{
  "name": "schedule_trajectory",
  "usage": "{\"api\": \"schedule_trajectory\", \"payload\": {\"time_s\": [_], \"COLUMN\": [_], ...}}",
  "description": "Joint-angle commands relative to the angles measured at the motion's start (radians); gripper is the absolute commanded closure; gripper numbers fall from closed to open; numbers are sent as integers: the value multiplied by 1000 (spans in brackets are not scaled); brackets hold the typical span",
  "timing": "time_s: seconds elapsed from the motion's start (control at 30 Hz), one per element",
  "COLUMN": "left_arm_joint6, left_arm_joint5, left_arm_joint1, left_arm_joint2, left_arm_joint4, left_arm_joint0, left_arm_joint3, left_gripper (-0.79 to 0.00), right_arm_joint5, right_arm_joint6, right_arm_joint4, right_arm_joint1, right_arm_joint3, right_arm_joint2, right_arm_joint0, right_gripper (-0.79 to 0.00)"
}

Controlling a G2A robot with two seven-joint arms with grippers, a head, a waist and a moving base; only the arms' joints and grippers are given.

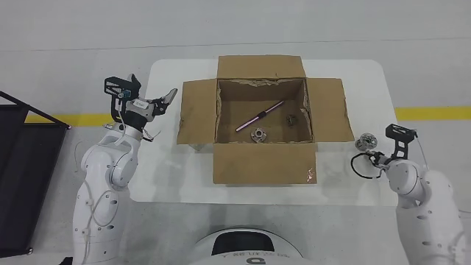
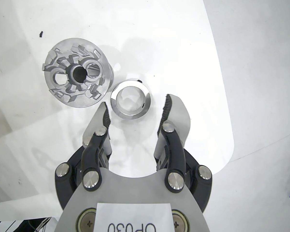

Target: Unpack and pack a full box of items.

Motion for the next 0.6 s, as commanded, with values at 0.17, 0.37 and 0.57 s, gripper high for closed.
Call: {"api": "schedule_trajectory", "payload": {"time_s": [0.17, 0.37, 0.57], "left_arm_joint6": [0, 0, 0], "left_arm_joint5": [0, 0, 0], "left_arm_joint1": [0, 0, 0], "left_arm_joint2": [0, 0, 0], "left_arm_joint4": [0, 0, 0], "left_arm_joint0": [0, 0, 0], "left_arm_joint3": [0, 0, 0], "left_gripper": [-785, -785, -785], "right_arm_joint5": [-125, -440, -454], "right_arm_joint6": [-70, -165, -182], "right_arm_joint4": [376, 806, 938], "right_arm_joint1": [-7, -37, -56], "right_arm_joint3": [-163, -357, -496], "right_arm_joint2": [235, 400, 377], "right_arm_joint0": [-105, -333, -458], "right_gripper": [-723, -776, -785]}}
